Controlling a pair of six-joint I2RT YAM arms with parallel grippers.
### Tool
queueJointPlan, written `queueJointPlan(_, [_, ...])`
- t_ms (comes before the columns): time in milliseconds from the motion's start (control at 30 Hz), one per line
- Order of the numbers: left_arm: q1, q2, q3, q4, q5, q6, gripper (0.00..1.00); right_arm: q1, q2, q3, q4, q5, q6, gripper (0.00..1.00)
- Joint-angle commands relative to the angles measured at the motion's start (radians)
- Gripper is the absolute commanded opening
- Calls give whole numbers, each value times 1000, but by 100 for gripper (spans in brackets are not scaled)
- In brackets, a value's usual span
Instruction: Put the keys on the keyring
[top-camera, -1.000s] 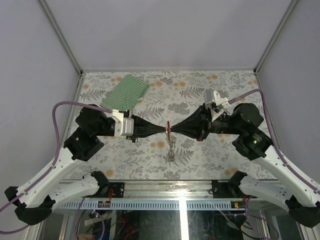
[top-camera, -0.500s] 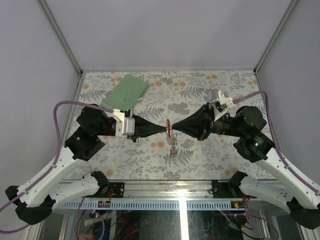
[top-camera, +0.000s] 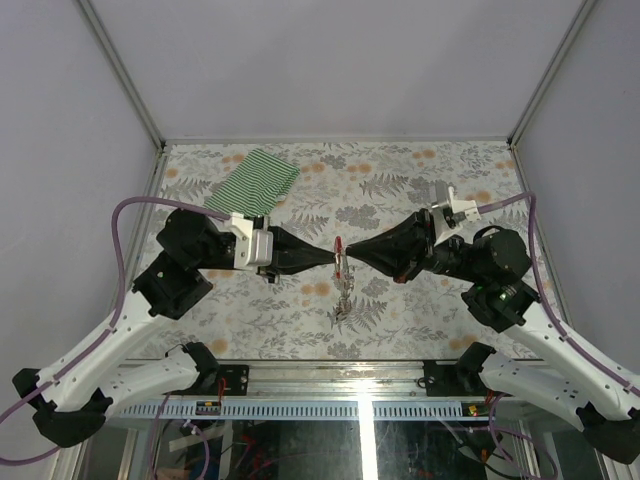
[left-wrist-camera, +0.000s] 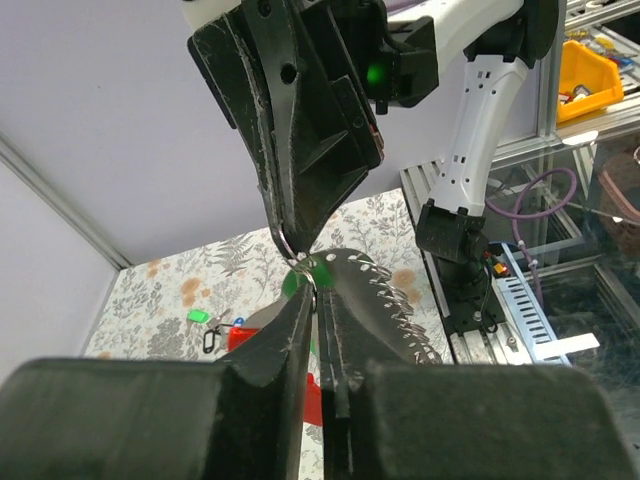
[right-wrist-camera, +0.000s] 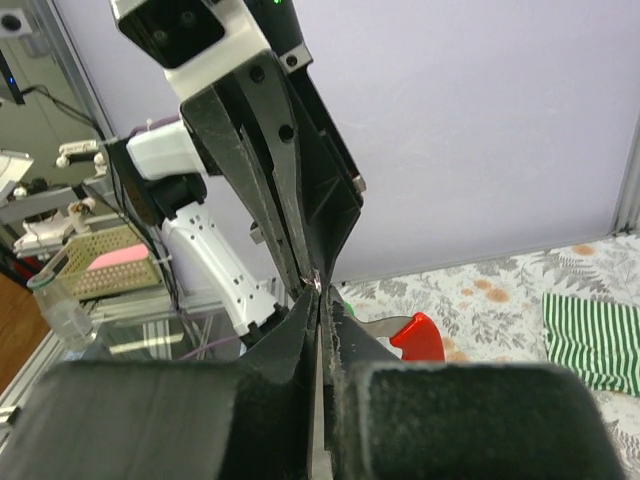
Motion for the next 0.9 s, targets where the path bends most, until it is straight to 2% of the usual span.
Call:
queueJointPlan(0, [-6,4,6,94,18,-80,9,-1,-38,-15,273,92,60,0])
queueJointPlan(267, [-24,31,0,140,-19,-112,13,-1,-15,-78,447,138,176,0])
queueJointPlan(500, [-25,-14,-21,193,-140,-143,15,-1,-41,-55,348,92,71,0])
queueJointPlan(633, [-24,-57,-75,301,-200,-195,24,-1,-52,-37,281,59,10,0])
queueJointPlan(867, [-26,-38,-119,481,-174,-320,29,-1,-47,-12,236,17,-35,0])
